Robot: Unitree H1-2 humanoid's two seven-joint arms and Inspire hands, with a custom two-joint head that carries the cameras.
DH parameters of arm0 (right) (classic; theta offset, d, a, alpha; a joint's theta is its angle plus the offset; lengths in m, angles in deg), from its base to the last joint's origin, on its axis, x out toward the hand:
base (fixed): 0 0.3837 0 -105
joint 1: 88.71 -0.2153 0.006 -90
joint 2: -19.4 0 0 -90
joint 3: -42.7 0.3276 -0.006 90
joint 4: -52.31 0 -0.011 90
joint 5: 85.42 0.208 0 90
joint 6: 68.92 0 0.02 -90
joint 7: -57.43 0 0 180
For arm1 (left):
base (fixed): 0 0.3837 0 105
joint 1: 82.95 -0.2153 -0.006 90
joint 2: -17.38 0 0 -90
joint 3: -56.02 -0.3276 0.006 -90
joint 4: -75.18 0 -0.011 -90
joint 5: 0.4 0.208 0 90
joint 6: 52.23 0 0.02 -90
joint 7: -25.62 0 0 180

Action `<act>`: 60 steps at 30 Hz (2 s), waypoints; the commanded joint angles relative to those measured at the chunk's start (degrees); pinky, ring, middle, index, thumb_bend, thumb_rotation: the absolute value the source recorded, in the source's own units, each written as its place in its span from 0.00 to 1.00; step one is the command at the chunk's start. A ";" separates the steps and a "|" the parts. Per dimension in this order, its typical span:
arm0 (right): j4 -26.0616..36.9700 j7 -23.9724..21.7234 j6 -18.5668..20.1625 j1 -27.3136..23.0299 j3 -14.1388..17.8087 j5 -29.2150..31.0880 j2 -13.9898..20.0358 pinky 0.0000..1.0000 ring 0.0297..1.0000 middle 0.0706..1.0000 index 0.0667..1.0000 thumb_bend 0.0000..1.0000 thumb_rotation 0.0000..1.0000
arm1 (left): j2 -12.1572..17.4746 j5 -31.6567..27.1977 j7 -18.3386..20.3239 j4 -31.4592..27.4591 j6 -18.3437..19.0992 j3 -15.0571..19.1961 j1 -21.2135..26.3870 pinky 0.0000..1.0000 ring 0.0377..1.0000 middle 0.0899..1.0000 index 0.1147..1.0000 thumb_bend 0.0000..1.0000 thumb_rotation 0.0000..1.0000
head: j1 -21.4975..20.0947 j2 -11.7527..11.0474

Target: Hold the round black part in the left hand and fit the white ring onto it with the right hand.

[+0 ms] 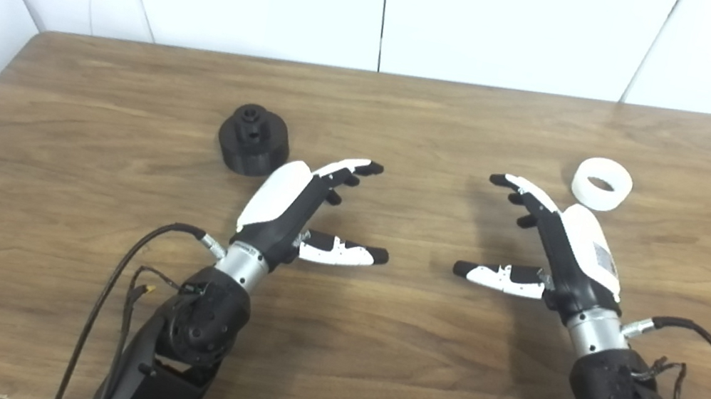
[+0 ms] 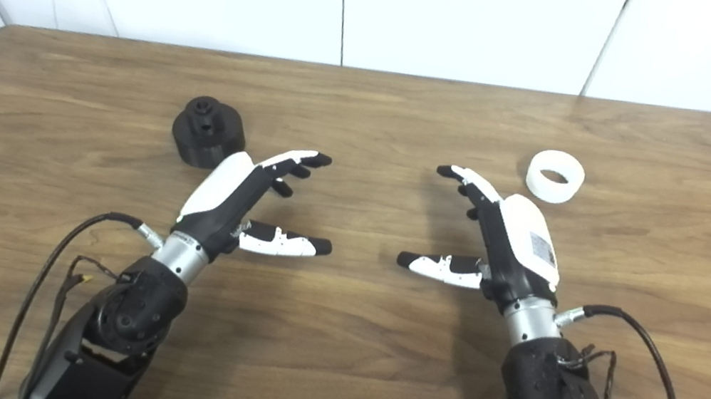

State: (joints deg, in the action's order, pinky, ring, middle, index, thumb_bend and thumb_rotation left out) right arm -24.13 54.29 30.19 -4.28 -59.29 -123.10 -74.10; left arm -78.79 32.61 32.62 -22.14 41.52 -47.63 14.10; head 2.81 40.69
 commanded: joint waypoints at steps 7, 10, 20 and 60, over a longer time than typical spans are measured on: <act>1.37 1.23 -2.34 -1.80 0.49 0.14 0.14 0.70 0.82 0.86 0.82 0.80 0.28 | 0.15 -0.14 -0.82 -0.93 -1.09 0.00 1.84 0.67 0.81 0.85 0.80 0.89 0.37 | 2.18 -0.33; 0.96 1.32 -3.18 -1.65 0.93 0.88 0.85 0.70 0.82 0.87 0.82 0.79 0.28 | -0.41 0.46 -1.23 -0.51 -1.05 -0.50 1.96 0.67 0.81 0.85 0.80 0.89 0.38 | 7.14 -1.04; 0.13 1.33 -5.69 -0.70 3.59 4.33 2.90 0.68 0.81 0.86 0.81 0.81 0.18 | -3.81 3.55 -2.06 1.10 0.69 -2.46 2.65 0.67 0.81 0.85 0.80 0.89 0.37 | 14.65 -2.83; -0.21 1.33 -6.09 -1.46 3.45 4.58 2.90 0.69 0.81 0.85 0.80 0.81 0.17 | 3.90 5.37 -4.58 -1.20 5.30 8.71 6.02 0.69 0.85 0.90 0.80 0.87 0.36 | 13.05 -2.94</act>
State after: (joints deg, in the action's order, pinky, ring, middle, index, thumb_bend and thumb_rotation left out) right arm -25.23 54.44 26.40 -3.85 -56.22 -118.42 -71.31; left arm -75.76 37.18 30.08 -21.26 46.66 -39.71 17.35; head 15.82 37.71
